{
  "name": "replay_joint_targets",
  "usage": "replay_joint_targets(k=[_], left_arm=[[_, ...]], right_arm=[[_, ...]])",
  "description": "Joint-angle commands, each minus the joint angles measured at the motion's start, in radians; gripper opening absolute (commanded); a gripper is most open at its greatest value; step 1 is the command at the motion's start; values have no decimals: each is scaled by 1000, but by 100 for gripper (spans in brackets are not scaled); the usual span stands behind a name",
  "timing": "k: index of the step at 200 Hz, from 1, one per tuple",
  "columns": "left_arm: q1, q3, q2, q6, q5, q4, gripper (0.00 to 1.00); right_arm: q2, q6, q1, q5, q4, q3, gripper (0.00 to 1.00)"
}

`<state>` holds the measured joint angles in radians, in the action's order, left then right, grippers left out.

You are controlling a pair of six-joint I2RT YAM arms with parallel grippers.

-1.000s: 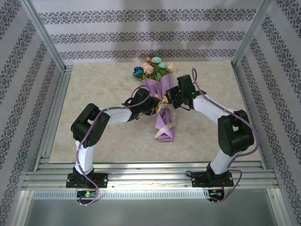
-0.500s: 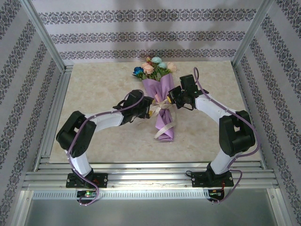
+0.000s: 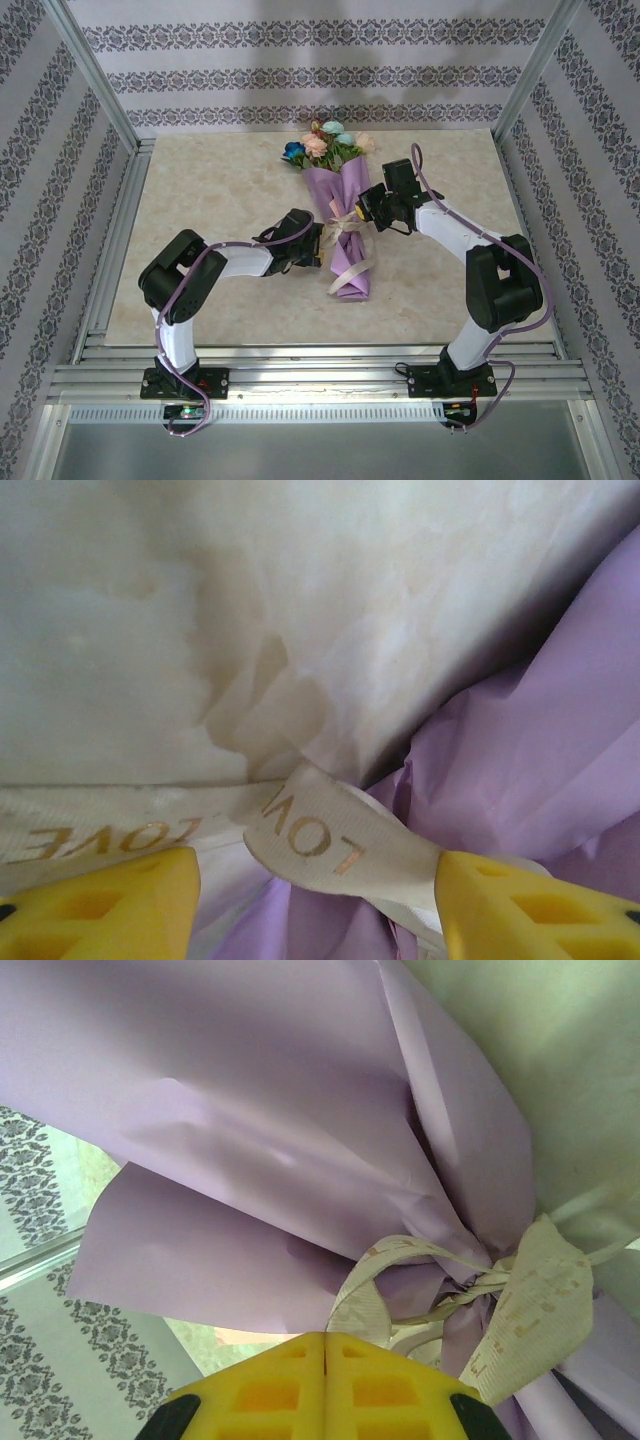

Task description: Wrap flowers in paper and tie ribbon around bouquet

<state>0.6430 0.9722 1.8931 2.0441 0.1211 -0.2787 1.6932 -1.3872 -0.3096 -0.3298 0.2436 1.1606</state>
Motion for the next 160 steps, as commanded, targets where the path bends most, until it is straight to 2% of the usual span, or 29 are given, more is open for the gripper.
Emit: replay_joint_targets(k=[1,17,39,69,118,160], left_arm=[[31,29,49,358,-27,-1,64],[34,44,69,376,-39,17,62],[22,68,105,386,-43,49,49],[-23,83,144,308,-58,74,40],[-93,71,127,149,-29,104,0],[-132,25,70,44,17,138,0]], right_arm=[[-15,8,9,-9,0,-12,0],[-18,5,7,-11,-3,-13,0],[-24,2,7,-9,-6,-18,0],[-25,2,7,-12,-6,-18,0],[-20,14,15,-15,-25,-23,0],[-17,65,52,-25,-71,-38,0]])
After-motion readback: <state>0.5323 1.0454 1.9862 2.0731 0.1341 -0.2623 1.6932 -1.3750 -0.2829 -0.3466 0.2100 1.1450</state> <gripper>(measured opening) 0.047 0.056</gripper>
